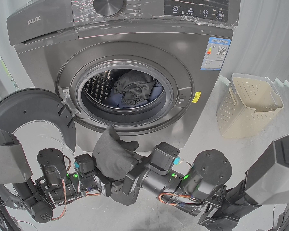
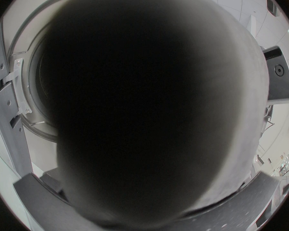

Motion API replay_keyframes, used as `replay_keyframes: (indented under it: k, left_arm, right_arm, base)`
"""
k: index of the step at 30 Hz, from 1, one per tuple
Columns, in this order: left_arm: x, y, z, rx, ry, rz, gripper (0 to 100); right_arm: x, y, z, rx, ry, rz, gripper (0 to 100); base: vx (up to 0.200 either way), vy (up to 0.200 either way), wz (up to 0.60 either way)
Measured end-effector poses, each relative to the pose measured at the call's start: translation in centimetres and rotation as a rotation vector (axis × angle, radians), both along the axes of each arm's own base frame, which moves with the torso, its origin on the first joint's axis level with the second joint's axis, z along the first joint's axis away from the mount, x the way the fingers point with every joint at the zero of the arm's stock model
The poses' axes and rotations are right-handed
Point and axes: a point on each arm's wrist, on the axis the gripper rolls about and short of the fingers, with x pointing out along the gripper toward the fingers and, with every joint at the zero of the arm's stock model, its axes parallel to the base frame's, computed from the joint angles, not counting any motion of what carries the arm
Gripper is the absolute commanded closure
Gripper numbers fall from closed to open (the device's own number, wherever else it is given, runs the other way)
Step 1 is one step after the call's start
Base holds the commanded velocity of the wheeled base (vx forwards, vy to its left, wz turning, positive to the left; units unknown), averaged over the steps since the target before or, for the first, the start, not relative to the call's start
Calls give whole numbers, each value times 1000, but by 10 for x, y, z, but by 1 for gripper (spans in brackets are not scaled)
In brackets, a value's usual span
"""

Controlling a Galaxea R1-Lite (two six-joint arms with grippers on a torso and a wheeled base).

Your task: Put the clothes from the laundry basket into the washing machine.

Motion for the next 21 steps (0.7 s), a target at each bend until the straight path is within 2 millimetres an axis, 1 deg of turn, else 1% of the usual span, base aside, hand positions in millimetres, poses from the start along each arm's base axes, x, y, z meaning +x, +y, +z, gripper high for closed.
replay_keyframes:
  k: [5, 6, 11, 14, 19, 21]
  left_arm:
    - [8, 2, 1, -26, 11, 58, 0]
    - [10, 2, 1, -33, 10, 72, 100]
    - [17, 5, 3, -45, 2, 110, 100]
    - [21, 5, 5, -57, -8, 127, 100]
    - [29, 7, 10, -81, -29, 187, 100]
    - [32, 6, 13, -92, -38, 200, 100]
  right_arm:
    - [-2, -1, 0, 3, 10, 3, 100]
    - [-2, -2, 1, 4, 12, 2, 100]
    - [-4, -4, 0, 3, 21, 0, 100]
    - [0, -7, 2, 8, 19, -15, 100]
    - [15, -23, 5, 3, 11, -78, 100]
    - [23, -32, 6, 1, 11, -113, 100]
  base:
    - [0, 0, 0]
    - [0, 0, 0]
    - [0, 0, 0]
    - [0, 0, 0]
    - [0, 0, 0]
    - [0, 0, 0]
